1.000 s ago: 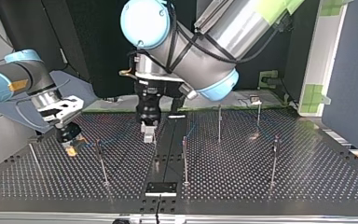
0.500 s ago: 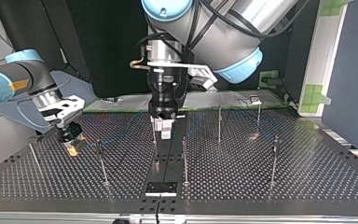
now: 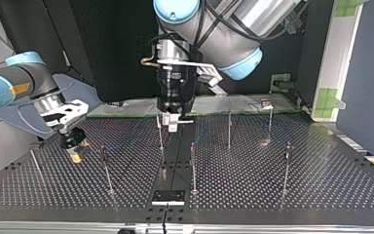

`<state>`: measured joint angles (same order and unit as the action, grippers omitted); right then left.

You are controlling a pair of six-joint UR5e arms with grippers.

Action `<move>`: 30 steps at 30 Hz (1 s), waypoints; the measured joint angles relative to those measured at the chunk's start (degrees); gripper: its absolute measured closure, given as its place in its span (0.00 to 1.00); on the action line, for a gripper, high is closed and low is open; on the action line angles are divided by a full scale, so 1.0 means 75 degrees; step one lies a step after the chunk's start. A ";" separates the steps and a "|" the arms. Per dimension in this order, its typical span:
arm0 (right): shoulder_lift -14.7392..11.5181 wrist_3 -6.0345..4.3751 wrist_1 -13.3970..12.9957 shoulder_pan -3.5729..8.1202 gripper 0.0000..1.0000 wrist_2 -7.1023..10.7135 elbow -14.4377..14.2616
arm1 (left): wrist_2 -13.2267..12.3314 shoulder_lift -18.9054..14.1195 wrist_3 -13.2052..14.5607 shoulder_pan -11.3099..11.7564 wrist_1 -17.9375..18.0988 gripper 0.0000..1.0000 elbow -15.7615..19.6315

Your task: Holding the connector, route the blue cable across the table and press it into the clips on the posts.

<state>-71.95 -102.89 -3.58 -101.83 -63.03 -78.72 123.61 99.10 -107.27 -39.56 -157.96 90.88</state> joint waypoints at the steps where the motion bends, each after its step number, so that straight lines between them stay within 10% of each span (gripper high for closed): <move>1: 0.0000 0.0001 0.0004 -0.0001 1.00 0.0000 0.0000 | -0.0002 0.0059 0.0005 -0.0006 0.0061 0.00 0.0061; 30: 0.0007 0.0006 -0.0004 0.0071 1.00 -0.0016 -0.0043 | -0.0011 0.1964 0.0077 -0.0187 0.1974 0.00 0.1973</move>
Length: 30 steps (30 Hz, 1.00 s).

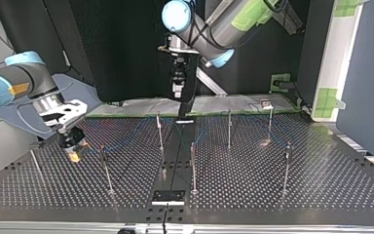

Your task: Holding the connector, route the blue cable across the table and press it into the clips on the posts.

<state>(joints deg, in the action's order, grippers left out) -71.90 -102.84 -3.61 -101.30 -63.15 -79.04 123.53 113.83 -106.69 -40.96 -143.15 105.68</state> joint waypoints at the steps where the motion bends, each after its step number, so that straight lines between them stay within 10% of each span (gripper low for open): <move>1: 0.0000 0.0000 0.0000 0.0010 1.00 -0.0002 0.0000 | 0.0000 0.0060 0.0000 -0.0001 0.0057 0.00 0.0061; 13: 0.0002 0.0000 -0.0010 0.0048 1.00 -0.0017 -0.0001 | 0.0003 0.0885 0.0000 0.0026 0.0982 0.00 0.0983; 30: -0.0007 0.0033 0.0022 0.0015 1.00 -0.0030 -0.0004 | 0.0000 0.0950 0.0000 -0.0001 0.2032 0.00 0.2037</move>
